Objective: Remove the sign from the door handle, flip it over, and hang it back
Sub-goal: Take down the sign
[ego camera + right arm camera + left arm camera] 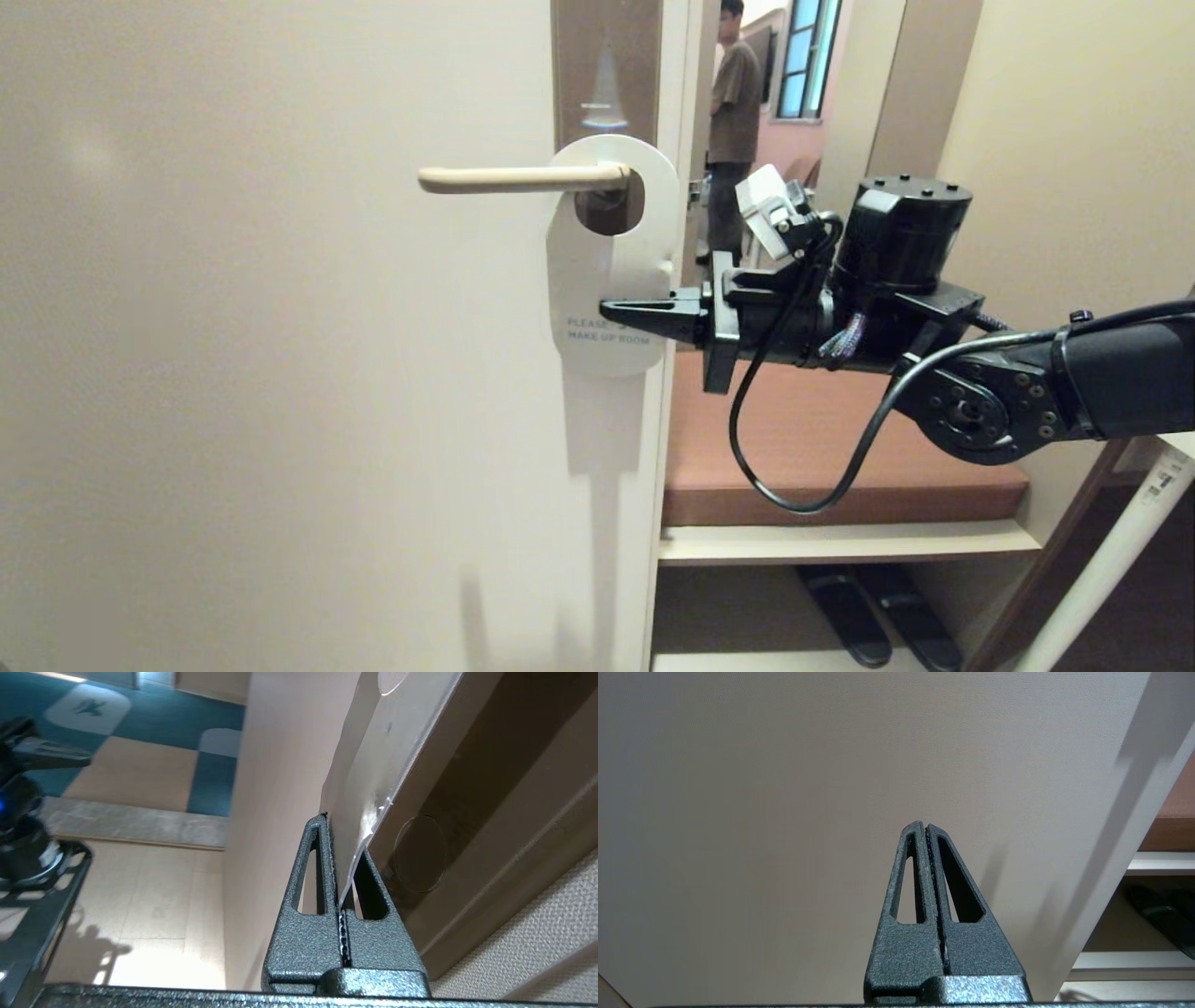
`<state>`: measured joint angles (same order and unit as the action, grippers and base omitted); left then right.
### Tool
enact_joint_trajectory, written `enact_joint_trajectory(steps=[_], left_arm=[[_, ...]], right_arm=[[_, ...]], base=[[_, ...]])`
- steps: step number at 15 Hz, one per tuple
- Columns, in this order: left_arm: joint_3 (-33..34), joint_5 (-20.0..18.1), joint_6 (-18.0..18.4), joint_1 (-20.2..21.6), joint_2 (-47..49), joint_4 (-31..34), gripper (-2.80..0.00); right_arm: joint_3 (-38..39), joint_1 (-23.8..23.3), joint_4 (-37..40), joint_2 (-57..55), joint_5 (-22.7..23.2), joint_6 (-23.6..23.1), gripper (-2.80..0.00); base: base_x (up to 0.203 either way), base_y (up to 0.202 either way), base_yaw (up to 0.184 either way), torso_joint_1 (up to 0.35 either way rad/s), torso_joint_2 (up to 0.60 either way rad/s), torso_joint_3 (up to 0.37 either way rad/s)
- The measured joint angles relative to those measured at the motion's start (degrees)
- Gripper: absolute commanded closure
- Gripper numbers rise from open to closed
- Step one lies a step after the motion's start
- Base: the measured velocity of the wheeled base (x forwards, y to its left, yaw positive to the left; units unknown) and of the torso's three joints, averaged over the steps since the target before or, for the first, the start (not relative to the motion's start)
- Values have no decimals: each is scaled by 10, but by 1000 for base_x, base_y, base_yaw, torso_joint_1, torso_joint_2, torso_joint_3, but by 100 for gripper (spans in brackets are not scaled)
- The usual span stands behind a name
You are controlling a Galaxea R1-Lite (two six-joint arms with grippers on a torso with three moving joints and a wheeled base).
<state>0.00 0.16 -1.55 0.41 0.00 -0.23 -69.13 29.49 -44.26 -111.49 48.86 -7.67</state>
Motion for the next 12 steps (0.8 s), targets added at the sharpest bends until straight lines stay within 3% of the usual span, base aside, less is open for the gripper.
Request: enact_joint_trajectory(steps=[12], left_arm=[[0,0,0,0,0,0,0]], right_arm=[[38,32,0,34,-130,-1,0]], base=[[0,0,0,0,0,0]])
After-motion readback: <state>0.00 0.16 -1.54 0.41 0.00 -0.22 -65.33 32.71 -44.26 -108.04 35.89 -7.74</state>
